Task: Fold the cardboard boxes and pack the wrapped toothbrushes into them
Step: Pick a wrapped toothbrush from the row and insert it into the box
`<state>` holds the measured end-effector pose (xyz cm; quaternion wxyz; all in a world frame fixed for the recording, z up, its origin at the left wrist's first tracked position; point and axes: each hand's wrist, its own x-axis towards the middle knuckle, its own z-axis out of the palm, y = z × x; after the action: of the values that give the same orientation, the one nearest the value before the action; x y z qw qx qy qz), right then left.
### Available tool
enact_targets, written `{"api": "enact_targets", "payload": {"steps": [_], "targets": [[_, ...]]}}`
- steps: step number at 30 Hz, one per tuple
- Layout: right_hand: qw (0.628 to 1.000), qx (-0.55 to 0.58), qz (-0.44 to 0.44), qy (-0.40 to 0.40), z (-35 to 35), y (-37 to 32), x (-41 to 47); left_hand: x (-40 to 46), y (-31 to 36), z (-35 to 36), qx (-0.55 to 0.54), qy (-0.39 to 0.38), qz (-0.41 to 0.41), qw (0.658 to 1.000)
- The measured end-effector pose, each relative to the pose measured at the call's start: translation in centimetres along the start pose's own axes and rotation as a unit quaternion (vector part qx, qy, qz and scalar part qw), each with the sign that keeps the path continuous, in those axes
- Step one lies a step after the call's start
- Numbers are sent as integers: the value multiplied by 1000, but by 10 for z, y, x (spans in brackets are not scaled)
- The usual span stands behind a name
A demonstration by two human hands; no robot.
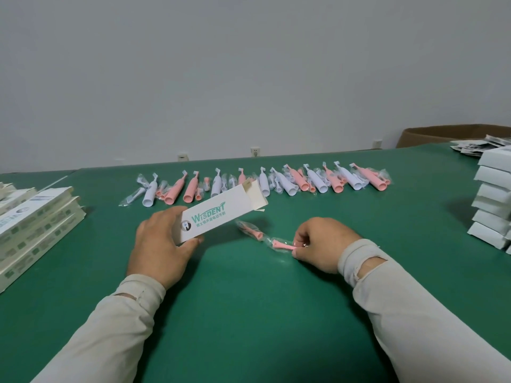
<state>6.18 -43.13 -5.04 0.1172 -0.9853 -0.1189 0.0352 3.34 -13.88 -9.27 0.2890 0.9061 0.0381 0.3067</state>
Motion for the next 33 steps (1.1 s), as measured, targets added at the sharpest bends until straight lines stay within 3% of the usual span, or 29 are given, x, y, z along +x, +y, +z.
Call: {"api": "enact_targets", "payload": {"steps": [2, 3, 6, 10, 15, 20, 27, 29, 31, 33], "targets": [[998, 41, -32, 33, -2, 7, 0, 0, 1, -1, 13, 10, 7, 1000], [989, 113, -59, 70, -4, 10, 0, 0, 2, -2, 23, 15, 8, 1000], [919, 320, -131, 187, -8, 7, -3, 1, 4, -4, 50, 10, 1, 999], [933, 195, -139, 270, -4, -7, -2, 0, 5, -5, 57, -8, 20, 998], [953, 108, -121, 255, -7, -9, -1, -4, 12, -4, 47, -11, 68, 996], [937, 30, -115, 327, -10, -16, -2, -4, 17, -5, 63, -13, 93, 994], [955, 21, -81, 286, -10, -15, 1, -7, 18, -4, 51, -19, 74, 996], [945, 90, -96, 299, -5, -18, -1, -7, 21, -4, 58, -26, 90, 994], [914, 269, -112, 283, 1, -27, -6, -8, 24, -3, 68, -31, 109, 991], [860, 465, -127, 164, 8, -39, -9, -7, 23, -2, 63, -26, 108, 992]]}}
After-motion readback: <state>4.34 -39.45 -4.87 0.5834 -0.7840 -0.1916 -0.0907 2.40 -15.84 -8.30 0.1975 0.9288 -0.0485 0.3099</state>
